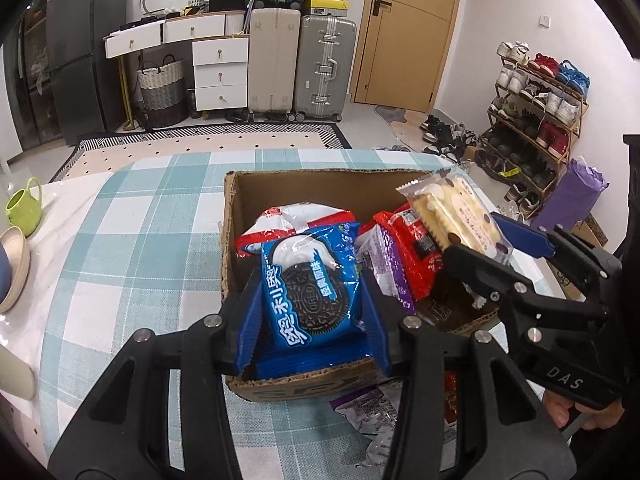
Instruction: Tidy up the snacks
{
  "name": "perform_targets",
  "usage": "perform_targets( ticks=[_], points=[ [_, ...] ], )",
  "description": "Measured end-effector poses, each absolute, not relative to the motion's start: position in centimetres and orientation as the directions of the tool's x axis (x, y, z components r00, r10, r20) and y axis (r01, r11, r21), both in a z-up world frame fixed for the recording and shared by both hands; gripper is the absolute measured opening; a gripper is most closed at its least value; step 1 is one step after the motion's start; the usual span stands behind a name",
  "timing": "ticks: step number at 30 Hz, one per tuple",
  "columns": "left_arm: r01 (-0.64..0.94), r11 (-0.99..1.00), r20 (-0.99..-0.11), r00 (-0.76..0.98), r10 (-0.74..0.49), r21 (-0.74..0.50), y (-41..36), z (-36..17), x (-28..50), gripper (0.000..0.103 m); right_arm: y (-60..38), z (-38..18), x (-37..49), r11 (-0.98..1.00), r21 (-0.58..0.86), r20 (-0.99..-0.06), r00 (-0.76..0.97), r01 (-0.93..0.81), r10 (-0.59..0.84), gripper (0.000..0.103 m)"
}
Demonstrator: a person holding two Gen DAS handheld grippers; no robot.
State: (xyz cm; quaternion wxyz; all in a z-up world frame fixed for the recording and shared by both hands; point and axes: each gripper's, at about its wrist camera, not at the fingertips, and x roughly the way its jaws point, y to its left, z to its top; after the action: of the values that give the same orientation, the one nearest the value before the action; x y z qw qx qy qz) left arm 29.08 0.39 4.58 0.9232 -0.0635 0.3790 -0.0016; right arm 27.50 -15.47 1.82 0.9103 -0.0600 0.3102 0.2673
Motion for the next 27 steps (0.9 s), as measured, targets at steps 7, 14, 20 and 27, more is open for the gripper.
perform_targets(
  ticks=[7, 14, 20, 27],
  points=[
    [-0.035, 0.995, -0.701, 0.712, -0.04, -0.092, -0.1, 3.9, 29.8, 0.042, -15.4, 1.2, 27.8, 0.85, 0.033, -0.598, 0.671, -0.526, 0.439, 0.059],
    [-0.028, 0.995, -0.702, 0.711, -0.047, -0.095, -0.4, 3.3, 30.0, 0.042, -14.8, 0.8, 27.0, 0.845, -0.003, -0.604, 0.674, -0.535, 0.425, 0.059],
    [-0.021, 0.996, -0.705, 0.708, -0.043, -0.083, -0.8, 2.9, 30.0, 0.042, -14.8, 0.7, 26.7, 0.841, -0.002, -0.611, 0.667, -0.54, 0.427, 0.059],
    [-0.013, 0.997, -0.707, 0.706, -0.049, -0.081, -0.9, 2.7, 30.0, 0.043, -14.8, 0.1, 26.0, 0.835, -0.001, -0.617, 0.657, -0.55, 0.433, 0.059]
  ],
)
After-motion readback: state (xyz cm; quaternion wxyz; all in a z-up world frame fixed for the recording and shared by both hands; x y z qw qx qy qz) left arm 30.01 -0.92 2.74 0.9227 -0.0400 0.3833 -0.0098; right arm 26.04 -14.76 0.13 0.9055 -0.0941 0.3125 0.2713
